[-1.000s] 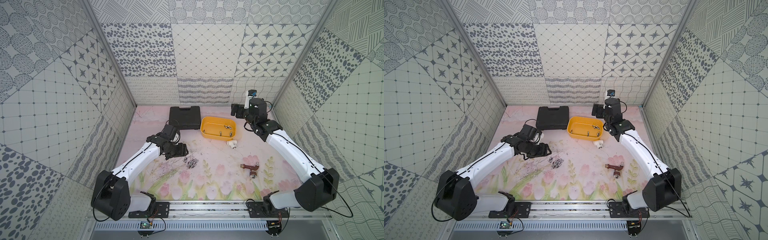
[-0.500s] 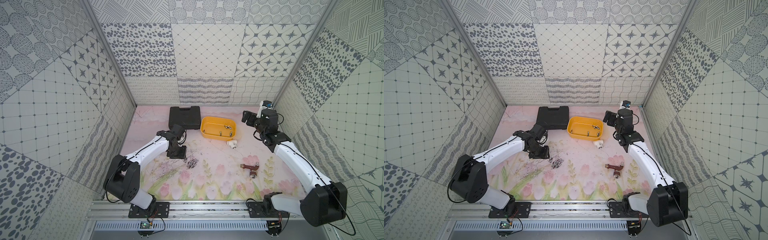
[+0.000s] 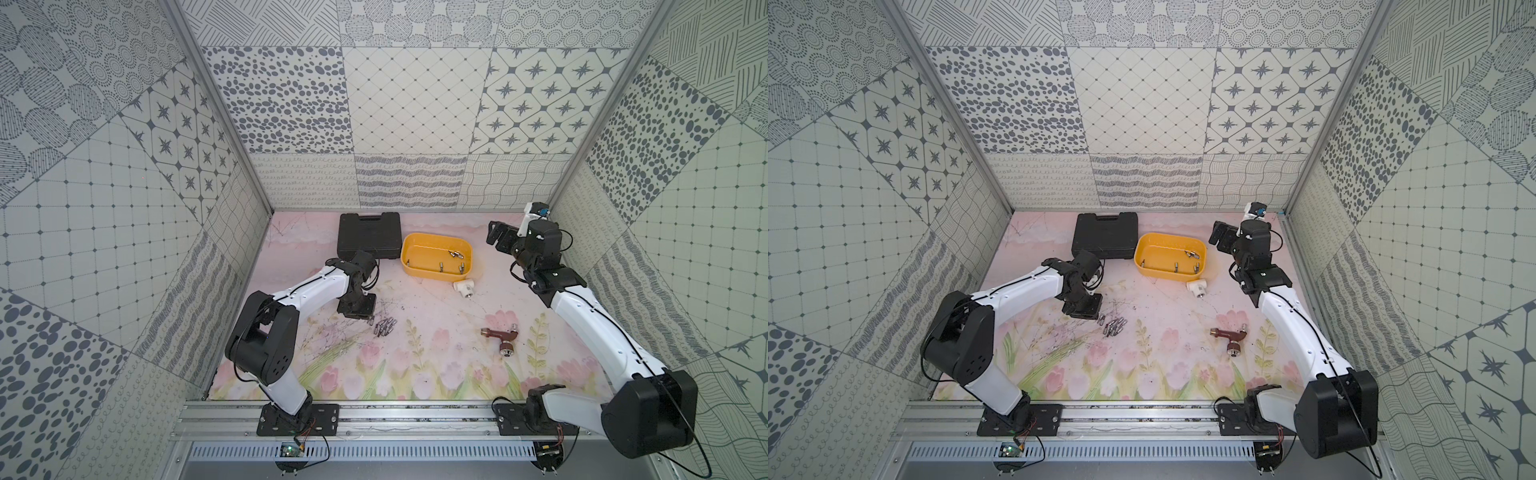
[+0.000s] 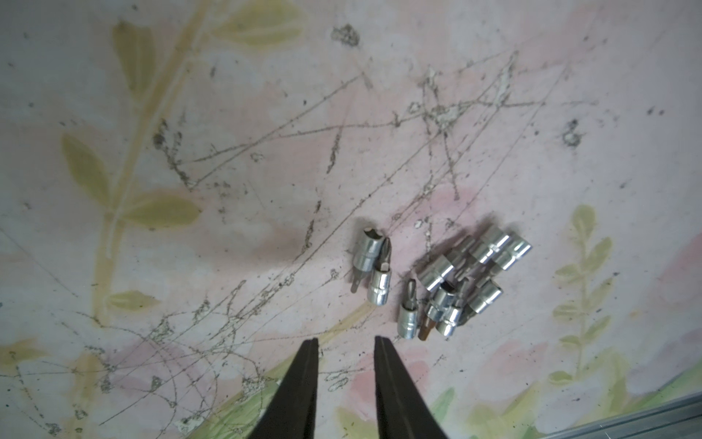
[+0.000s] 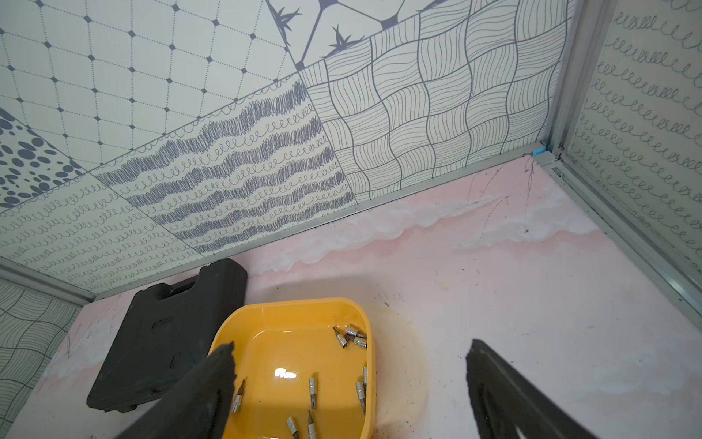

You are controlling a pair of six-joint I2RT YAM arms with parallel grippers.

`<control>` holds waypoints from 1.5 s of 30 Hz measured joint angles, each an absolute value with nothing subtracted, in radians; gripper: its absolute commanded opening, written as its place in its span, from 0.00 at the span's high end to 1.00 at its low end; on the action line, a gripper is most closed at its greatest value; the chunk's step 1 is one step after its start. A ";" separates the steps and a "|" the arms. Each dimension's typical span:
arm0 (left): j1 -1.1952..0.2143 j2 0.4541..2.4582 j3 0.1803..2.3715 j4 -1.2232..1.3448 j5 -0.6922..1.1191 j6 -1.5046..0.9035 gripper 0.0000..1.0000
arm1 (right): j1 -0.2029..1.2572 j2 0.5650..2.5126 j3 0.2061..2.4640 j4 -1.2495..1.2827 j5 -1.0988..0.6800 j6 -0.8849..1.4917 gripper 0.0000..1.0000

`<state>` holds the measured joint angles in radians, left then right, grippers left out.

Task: Put the bit on the desktop into the storage box
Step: Pick up the screwdriver bit from the center of the board.

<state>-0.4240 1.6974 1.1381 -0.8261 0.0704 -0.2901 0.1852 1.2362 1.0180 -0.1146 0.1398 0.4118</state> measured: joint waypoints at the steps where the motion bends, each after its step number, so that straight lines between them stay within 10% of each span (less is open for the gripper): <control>1: -0.424 1.708 1.142 -0.825 0.068 -0.289 0.71 | 0.184 1.236 1.018 -0.114 0.138 0.412 0.03; 45: -0.437 1.854 1.210 -0.799 0.030 -0.284 0.70 | 0.154 1.236 1.005 -0.115 0.097 0.416 0.03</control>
<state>-0.4370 1.8542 1.2102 -0.7994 0.0303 -0.2844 0.1535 1.2362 1.0050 -0.1146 0.0967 0.4164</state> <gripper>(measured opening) 0.309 0.968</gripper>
